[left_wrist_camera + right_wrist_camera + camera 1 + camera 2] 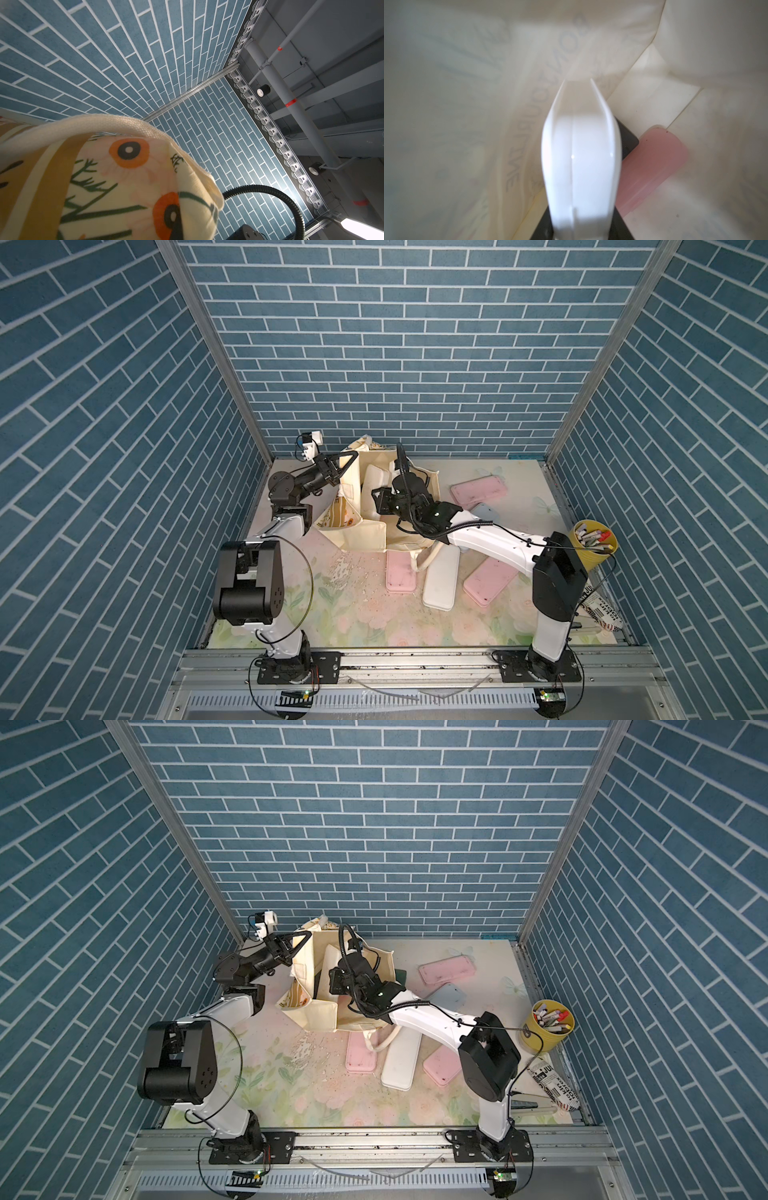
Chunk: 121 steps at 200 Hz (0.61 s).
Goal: Take out the pencil case from the canvas bag
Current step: Place the pencil case at the center of the board.
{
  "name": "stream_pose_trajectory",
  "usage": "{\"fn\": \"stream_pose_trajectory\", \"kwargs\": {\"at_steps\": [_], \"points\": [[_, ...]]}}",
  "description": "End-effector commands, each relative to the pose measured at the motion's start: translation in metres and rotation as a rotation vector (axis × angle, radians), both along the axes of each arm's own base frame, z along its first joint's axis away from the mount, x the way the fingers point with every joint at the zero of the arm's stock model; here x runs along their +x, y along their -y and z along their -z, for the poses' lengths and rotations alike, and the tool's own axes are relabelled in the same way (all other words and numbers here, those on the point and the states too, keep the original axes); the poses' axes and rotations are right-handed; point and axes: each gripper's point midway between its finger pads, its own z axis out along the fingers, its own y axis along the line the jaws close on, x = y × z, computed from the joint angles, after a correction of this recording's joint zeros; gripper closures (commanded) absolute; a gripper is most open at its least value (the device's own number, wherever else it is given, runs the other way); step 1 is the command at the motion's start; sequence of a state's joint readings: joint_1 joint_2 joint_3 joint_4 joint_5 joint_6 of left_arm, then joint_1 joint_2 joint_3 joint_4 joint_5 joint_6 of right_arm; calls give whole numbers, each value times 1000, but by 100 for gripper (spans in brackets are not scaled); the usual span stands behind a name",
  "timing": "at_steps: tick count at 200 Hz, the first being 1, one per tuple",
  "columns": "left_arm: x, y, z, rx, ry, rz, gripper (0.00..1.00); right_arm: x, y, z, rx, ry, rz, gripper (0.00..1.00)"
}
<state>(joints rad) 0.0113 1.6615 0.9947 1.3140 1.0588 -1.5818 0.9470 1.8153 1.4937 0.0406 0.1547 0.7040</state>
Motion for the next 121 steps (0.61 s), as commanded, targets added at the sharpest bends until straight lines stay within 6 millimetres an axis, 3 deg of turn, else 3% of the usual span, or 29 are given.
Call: {"fn": "stream_pose_trajectory", "kwargs": {"at_steps": [1,68,121], "points": [[-8,-7,-30,-11,126,-33,96,0,14,-55,109,154,28,92],[-9,-12,-33,-10,133,-43,96,-11,48,-91,172,282,82,100],[-10,-21,-39,-9,151,-66,96,-23,69,-114,286,365,98,100]]}}
